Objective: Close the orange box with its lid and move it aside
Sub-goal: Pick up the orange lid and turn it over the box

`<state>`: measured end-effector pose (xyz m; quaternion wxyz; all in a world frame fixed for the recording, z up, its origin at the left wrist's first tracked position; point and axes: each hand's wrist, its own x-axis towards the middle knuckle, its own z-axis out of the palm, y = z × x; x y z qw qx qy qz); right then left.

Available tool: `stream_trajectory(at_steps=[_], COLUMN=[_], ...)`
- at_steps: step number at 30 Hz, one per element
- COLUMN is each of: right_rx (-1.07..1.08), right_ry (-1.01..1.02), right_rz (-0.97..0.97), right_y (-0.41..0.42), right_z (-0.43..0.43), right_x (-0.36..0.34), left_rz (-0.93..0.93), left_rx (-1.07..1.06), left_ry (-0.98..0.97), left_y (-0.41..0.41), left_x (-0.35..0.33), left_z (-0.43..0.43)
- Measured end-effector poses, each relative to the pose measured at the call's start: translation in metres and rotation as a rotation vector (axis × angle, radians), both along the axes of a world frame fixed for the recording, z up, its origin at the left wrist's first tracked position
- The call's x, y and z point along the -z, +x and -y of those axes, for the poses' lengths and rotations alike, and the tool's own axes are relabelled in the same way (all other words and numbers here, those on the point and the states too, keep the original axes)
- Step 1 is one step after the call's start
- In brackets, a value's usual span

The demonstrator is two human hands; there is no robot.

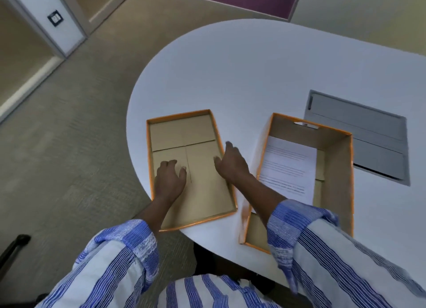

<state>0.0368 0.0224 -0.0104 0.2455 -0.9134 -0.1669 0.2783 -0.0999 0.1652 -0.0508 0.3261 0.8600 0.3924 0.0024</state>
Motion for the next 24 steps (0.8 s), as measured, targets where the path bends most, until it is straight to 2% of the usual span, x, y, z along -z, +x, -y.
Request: stream_trajectory(at_steps=[3,6,13,17,24], right_rx=[0.126,0.201,0.051,0.055,0.210], right_ry=[-0.186,-0.271,-0.303,-0.131,0.262], right_rz=[-0.148,-0.186,-0.180,-0.282,-0.501], right_y=[-0.001,0.000,0.003,0.003,0.026], right_z=[-0.007,-0.006,-0.004,-0.011,-0.026], right_x=[0.022,0.035,0.041,0.031,-0.014], left_rz=[0.005,0.019,0.035,0.037,0.093], left_rx=[-0.003,0.013,0.056,0.130,0.171], left_ry=[-0.057,-0.092,-0.176,-0.175,0.002], left_y=[-0.012,-0.017,-0.003,0.011,0.051], left_x=[0.005,0.011,0.007,-0.006,-0.055], left_z=[-0.008,-0.009,0.005,0.015,0.034])
